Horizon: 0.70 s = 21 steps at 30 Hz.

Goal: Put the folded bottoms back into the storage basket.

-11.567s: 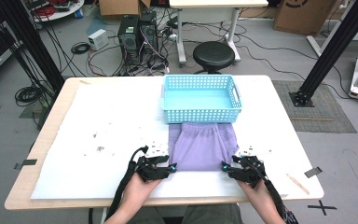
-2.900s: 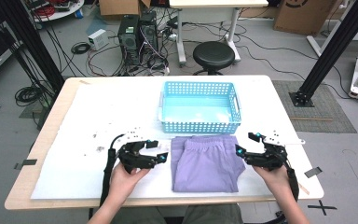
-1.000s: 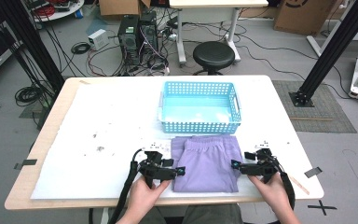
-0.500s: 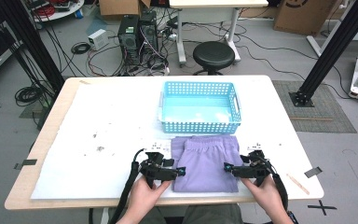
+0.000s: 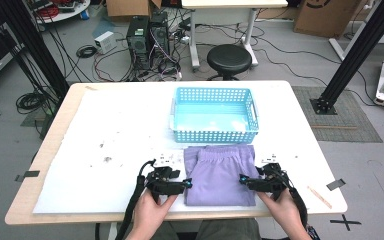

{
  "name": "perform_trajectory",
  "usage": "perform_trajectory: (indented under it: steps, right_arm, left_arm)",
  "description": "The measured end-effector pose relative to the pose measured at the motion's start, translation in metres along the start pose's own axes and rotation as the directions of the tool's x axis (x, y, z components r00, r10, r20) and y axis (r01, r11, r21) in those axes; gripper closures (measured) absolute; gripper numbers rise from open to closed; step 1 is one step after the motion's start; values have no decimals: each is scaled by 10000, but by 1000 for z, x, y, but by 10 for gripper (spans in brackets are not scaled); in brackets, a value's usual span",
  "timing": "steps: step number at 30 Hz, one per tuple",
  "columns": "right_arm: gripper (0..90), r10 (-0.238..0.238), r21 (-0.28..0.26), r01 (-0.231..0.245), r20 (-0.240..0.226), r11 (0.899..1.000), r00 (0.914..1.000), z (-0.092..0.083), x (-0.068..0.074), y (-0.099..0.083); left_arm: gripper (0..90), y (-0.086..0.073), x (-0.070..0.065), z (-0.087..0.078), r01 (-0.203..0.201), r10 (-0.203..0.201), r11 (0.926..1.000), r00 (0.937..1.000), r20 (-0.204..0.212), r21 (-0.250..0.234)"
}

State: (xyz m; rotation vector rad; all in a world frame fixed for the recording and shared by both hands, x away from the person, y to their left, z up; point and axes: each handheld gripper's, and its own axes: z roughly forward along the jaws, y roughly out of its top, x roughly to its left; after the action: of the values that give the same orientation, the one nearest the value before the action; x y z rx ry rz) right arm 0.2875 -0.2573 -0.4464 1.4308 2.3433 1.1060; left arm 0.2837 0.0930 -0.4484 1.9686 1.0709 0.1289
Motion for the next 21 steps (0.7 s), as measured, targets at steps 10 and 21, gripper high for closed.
perform_trajectory:
  steps: [10,21]
  right_arm:
    - [496,-206,-11,206,17,9998,9998,3,7,0]
    - [830,-817,102,820,-208,9966,9964,6,11,4]
  left_arm:
    - [593,9,-9,22,465,-476,9988,9931,1069,133]
    - [832,15,-8,29,238,-281,9994,9841,1751,266]
